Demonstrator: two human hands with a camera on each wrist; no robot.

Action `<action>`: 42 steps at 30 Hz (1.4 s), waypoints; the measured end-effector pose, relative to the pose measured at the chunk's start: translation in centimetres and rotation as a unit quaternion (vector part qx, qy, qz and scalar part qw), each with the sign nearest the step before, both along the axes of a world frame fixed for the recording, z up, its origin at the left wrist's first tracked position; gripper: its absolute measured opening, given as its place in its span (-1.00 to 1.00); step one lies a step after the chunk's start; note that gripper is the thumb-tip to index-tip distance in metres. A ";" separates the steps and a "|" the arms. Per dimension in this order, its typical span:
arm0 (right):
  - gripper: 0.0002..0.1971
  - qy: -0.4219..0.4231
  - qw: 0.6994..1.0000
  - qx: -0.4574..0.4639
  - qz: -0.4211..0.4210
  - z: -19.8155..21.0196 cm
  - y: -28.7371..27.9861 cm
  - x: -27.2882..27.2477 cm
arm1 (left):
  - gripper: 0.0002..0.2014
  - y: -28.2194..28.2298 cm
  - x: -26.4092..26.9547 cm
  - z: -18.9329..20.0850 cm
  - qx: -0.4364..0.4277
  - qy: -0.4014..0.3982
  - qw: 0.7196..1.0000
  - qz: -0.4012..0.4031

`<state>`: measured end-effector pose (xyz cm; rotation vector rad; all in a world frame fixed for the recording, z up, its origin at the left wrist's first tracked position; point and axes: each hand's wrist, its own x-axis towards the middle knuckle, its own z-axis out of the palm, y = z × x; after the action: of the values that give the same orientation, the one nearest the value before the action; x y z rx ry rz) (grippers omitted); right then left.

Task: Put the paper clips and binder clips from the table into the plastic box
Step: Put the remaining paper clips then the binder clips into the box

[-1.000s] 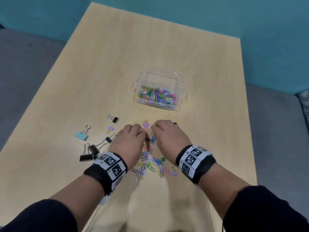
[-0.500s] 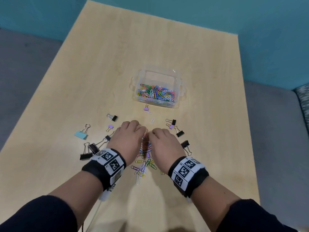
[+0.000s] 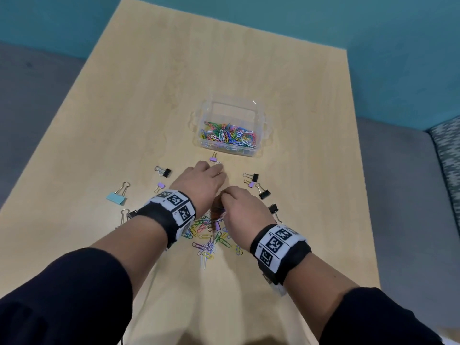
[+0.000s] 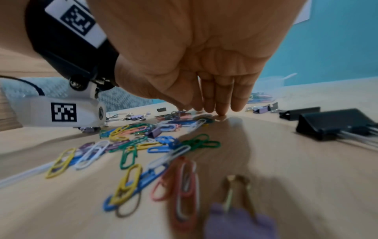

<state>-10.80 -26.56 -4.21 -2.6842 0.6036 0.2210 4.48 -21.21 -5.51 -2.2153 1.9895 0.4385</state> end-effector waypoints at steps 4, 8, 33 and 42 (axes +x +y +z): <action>-0.72 -0.001 1.000 0.018 -0.003 0.2 0.6 -1.9 | -0.51 1.7 -0.1 -1.9 -0.053 0.064 0.996 -0.011; -0.68 -0.013 1.000 0.021 -0.010 -0.2 1.5 -3.1 | -0.63 2.5 -0.6 -2.2 -0.084 0.098 0.991 0.022; -0.56 -0.050 0.990 0.069 -0.112 1.0 -1.5 -9.3 | -0.76 14.7 -4.0 1.5 -0.185 0.238 0.917 0.261; -0.82 0.033 0.981 0.089 -0.167 -0.5 3.8 -9.7 | -0.77 14.6 -7.3 0.5 -0.105 0.196 0.942 0.252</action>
<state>-20.48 -22.79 -4.72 -2.3673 0.9924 0.2578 -2.80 -6.66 -5.00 -2.9813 1.6546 0.8134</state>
